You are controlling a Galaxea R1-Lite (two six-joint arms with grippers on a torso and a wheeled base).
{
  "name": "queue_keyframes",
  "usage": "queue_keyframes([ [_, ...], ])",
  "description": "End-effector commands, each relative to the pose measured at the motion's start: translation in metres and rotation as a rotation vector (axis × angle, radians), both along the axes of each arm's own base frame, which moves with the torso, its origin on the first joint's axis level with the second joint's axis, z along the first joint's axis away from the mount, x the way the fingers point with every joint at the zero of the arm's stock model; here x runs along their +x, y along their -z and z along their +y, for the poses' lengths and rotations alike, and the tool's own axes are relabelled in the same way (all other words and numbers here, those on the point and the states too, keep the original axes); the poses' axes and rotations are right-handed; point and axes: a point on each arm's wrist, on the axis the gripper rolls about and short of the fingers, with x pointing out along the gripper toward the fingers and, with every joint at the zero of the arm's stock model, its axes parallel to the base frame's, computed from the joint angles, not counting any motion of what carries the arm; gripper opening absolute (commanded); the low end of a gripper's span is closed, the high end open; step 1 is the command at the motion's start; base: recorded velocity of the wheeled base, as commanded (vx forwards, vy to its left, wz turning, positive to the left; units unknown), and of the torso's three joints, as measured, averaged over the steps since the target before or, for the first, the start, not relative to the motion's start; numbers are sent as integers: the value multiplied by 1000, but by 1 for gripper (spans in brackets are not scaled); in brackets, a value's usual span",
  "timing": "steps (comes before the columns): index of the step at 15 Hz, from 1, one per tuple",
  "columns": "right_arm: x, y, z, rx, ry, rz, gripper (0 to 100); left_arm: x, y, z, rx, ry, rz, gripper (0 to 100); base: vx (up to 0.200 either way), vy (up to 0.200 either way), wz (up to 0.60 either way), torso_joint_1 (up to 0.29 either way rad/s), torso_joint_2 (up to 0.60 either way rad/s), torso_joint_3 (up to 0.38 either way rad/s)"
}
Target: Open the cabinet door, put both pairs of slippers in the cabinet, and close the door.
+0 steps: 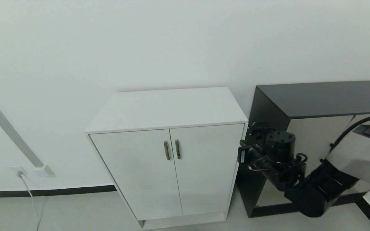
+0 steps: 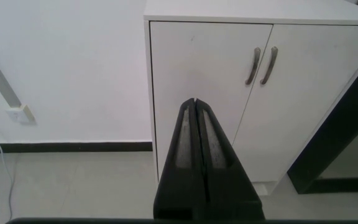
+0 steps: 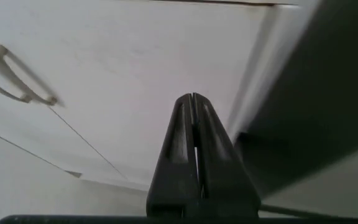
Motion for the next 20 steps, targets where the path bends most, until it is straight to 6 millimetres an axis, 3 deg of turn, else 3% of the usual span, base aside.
queue_keyframes([
  [1, -24, -31, -49, -7, 99, -51, 0, 0, 0, 0, 0, 2, 1, 0, 0, 0, 0, 0, 0, 0],
  [3, -37, -39, -79, -8, 168, -67, 0, 0, 0, 0, 0, 2, 1, 0, 0, 0, 0, 0, 0, 0],
  [8, -97, -57, -139, -79, 281, -109, 0, 0, 0, 0, 0, 0, 1, 0, 0, 0, 0, 0, 0, 0],
  [10, -110, -61, -145, -78, 281, -122, 0, 0, 0, 0, 0, 0, 1, 0, 0, 0, 0, 0, 0, 0],
  [11, -134, -62, -155, -91, 293, -139, 0, 0, 0, 0, 0, 0, 1, 0, 0, 0, 0, 0, 0, 0],
  [20, -244, -54, -179, -103, 247, -161, 0, 0, 0, 0, 0, 2, 1, 0, 0, 0, 0, 0, 0, 0],
])
